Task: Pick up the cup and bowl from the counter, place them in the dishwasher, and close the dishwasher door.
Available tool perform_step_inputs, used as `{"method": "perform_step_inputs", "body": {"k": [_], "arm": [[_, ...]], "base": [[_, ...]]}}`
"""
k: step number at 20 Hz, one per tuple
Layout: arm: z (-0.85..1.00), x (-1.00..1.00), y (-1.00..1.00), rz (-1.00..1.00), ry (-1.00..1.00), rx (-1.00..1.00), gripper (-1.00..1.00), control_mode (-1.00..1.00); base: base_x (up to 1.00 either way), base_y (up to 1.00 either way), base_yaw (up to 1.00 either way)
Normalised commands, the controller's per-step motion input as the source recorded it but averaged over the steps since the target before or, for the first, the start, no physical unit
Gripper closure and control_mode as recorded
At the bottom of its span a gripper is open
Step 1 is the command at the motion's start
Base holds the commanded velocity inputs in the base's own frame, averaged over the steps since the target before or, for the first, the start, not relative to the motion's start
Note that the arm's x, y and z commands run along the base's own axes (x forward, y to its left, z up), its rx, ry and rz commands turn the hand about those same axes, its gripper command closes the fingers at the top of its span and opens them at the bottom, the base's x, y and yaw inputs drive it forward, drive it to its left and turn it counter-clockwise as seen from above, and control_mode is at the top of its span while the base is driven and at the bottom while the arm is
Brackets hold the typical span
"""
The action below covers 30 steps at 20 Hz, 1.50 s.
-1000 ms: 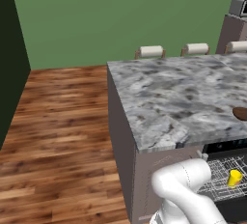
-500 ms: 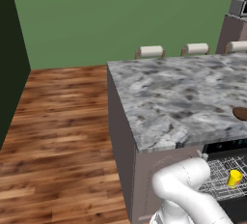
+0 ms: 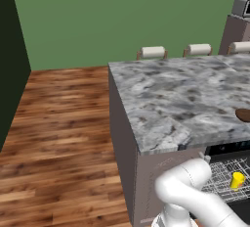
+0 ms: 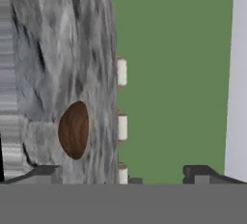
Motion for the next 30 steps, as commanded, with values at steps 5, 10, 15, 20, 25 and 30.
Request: {"method": "perform_step_inputs", "body": {"k": [5,10,15,20,25,30], "arm": [[0.00,0.47,0.00,0.13,0.22,-0.48,-1.00,-1.00],[0.00,0.53,0.00,0.09,0.27,-0.47,-1.00,-1.00],[0.00,0.54,0.00,0.01,0.25,-0.40,-1.00,-1.00],[0.00,0.56,0.00,0.00,0.31,-0.20,-1.00,-1.00],[0.01,0.54,0.00,0.00,0.35,-0.04,-1.00,-1.00],[0.17,0.27,0.00,0.00,0.27,0.00,-1.00,-1.00]], "base": [[0.00,0.00,0.00],[0.00,0.00,0.00],[0.00,0.00,0.00],[0.00,0.00,0.00],[0.00,0.00,0.00],[0.00,0.00,0.00]]}}
